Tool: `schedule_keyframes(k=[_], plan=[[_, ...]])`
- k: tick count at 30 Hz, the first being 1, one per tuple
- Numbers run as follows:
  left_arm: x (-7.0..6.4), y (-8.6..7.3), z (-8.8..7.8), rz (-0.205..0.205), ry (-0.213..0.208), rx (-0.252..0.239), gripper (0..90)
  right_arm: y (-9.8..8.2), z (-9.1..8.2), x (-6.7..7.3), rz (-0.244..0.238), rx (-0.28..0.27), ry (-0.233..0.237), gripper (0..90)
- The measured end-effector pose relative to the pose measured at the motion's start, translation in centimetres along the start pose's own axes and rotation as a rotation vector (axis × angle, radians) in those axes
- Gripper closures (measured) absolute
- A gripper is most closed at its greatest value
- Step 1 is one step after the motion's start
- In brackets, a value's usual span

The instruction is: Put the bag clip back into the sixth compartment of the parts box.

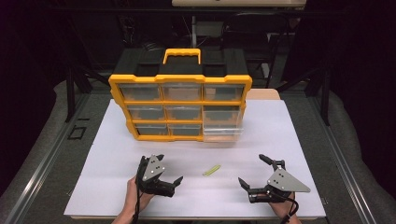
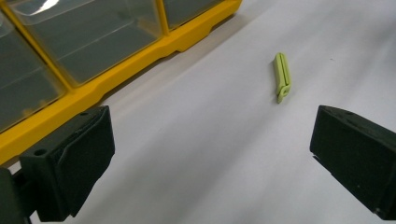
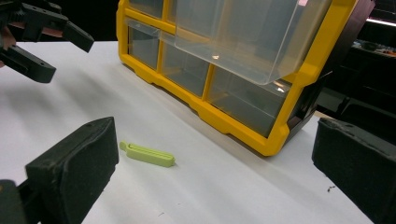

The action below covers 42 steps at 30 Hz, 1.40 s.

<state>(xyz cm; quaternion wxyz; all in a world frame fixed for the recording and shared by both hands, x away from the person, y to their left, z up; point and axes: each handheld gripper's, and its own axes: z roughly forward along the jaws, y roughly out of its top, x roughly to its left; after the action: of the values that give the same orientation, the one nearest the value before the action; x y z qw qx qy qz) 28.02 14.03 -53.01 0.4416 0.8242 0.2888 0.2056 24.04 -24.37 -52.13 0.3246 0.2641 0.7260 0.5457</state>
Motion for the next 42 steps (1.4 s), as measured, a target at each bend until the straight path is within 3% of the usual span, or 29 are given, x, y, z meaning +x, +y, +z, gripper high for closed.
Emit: schedule_keyframes(k=[14, 20, 32, 42], plan=[[-1.8, 1.9, 3.6, -0.011, -0.049, 0.081, 0.0, -0.1, 0.1, -0.1, 0.001, 0.006, -0.002, 0.1], [-2.0, 2.5, 4.3, -0.019, -0.054, 0.109, 0.0, -0.1, 0.1, -0.1, -0.003, 0.009, -0.001, 0.1], [-2.7, 3.8, 6.3, -0.004, -0.052, 0.156, 0.0, -0.1, 0.2, -0.1, -0.003, 0.016, 0.001, 0.2], [-3.4, 4.9, 7.8, 0.042, -0.070, 0.225, 0.5, -0.1, 0.2, -0.1, -0.002, 0.018, 0.003, 0.3]])
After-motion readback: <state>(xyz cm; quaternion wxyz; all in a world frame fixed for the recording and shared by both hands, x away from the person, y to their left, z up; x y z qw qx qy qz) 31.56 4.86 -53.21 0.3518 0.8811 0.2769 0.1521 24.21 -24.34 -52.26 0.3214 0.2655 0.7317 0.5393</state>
